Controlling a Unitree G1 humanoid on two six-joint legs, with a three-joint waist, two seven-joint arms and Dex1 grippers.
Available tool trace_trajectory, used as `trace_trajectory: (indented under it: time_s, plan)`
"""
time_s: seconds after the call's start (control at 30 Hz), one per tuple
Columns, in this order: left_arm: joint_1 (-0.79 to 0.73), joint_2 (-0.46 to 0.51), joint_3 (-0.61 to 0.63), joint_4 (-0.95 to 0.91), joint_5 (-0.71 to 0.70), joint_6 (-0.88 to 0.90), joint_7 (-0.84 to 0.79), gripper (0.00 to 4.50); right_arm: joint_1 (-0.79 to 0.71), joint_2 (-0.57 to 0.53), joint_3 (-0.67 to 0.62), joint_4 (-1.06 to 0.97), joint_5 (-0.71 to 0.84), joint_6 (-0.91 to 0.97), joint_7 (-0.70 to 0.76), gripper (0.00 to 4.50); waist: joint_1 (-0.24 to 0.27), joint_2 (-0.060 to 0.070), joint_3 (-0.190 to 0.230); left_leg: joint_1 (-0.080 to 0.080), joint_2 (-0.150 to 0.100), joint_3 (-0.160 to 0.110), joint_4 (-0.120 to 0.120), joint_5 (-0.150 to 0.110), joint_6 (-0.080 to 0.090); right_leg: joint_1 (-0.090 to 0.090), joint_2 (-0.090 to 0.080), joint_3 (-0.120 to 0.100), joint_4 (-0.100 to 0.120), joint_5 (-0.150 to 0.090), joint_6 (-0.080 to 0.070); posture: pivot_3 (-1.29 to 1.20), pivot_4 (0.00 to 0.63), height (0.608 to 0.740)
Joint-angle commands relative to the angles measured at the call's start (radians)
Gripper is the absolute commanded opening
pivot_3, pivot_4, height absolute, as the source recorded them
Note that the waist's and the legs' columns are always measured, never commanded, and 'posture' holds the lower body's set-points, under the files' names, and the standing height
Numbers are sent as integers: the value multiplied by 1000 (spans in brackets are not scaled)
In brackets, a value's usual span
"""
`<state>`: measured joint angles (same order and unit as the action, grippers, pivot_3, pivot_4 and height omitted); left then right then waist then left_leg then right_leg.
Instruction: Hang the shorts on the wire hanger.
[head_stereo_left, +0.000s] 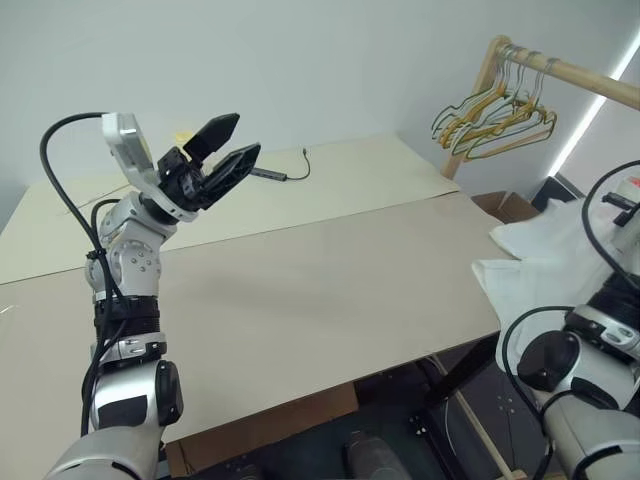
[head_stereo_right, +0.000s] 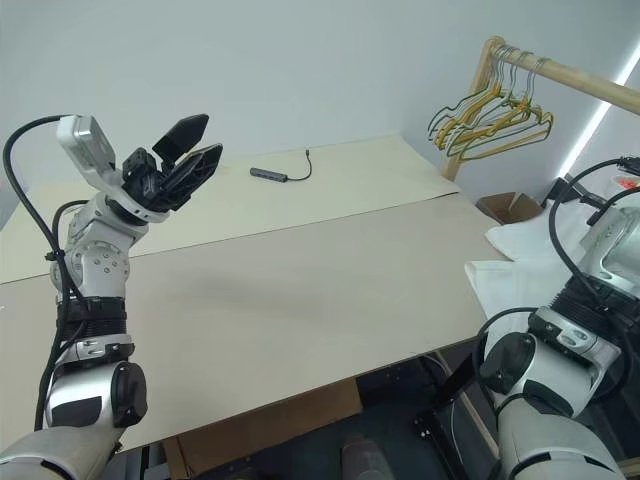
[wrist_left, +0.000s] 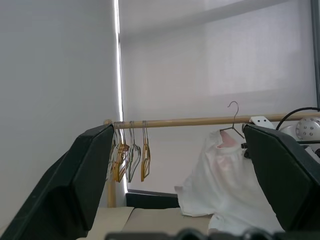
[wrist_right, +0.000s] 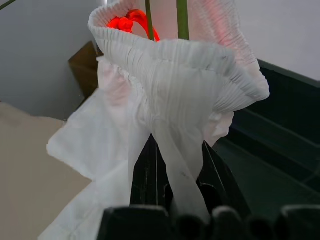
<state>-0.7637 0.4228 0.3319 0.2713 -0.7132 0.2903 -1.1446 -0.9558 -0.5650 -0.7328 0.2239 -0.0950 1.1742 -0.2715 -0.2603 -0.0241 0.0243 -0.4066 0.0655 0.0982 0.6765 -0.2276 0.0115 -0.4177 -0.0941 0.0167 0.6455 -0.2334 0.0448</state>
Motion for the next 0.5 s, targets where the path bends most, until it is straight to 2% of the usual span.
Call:
trace_trajectory:
  time_s: [0.03,0.27,0.5]
  plan:
    - [0,7,2,-43,-22,3,12,4465,-52,-56,-22,61,26,-67,-20,0,0,0,0,0,0,0,0,0,0,0,0,0,0,0,0,-190,0,740]
    - [11,5,-3,-71,-37,14,3,4465,-105,-124,-74,261,79,-55,-50,0,-1,0,0,1,0,0,-1,0,0,2,0,0,-1,0,0,-192,0,740]
    - [31,16,-15,-100,-54,30,-12,4465,-111,-114,-67,307,105,-21,-99,0,-1,0,0,2,0,-1,-2,0,0,3,0,0,-3,0,0,-188,0,740]
